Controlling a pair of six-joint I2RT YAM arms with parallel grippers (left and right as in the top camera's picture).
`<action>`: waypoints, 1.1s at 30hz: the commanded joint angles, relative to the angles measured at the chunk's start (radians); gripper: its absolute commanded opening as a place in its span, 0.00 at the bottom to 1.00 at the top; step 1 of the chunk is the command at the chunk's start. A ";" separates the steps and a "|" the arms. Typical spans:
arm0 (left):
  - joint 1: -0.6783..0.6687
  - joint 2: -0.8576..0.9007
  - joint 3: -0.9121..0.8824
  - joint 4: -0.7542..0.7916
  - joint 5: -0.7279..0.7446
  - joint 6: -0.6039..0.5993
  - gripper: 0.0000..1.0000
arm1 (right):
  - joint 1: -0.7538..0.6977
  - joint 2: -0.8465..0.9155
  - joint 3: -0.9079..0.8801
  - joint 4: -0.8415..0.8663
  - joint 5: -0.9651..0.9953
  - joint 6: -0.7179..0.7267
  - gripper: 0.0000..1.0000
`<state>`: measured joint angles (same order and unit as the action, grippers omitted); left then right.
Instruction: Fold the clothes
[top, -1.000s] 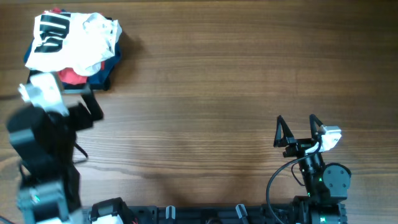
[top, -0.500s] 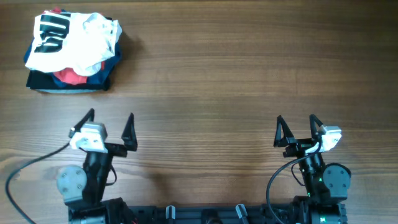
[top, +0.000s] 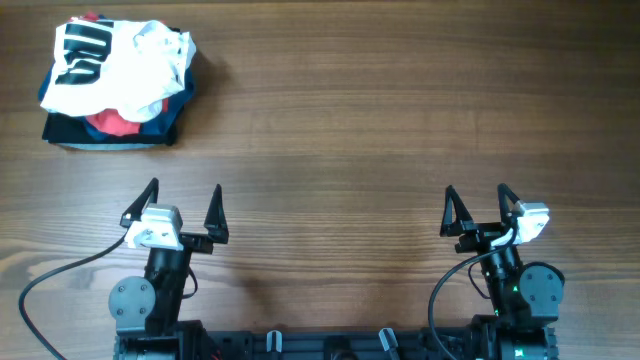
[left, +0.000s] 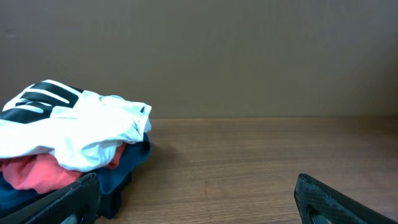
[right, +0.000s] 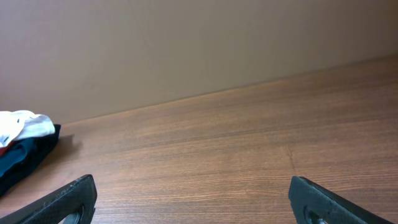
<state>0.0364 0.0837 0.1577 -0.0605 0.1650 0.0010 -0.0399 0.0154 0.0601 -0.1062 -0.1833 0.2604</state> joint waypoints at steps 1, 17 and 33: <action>-0.040 -0.012 -0.012 0.005 -0.066 -0.009 1.00 | 0.004 -0.011 -0.006 0.005 -0.017 0.005 1.00; 0.000 -0.054 -0.089 0.051 0.002 -0.010 0.99 | 0.004 -0.011 -0.006 0.005 -0.017 0.005 1.00; 0.008 -0.081 -0.152 -0.004 0.005 -0.018 1.00 | 0.004 -0.011 -0.006 0.005 -0.017 0.005 1.00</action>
<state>0.0353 0.0143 0.0101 -0.0570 0.1616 -0.0032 -0.0399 0.0154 0.0601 -0.1059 -0.1833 0.2604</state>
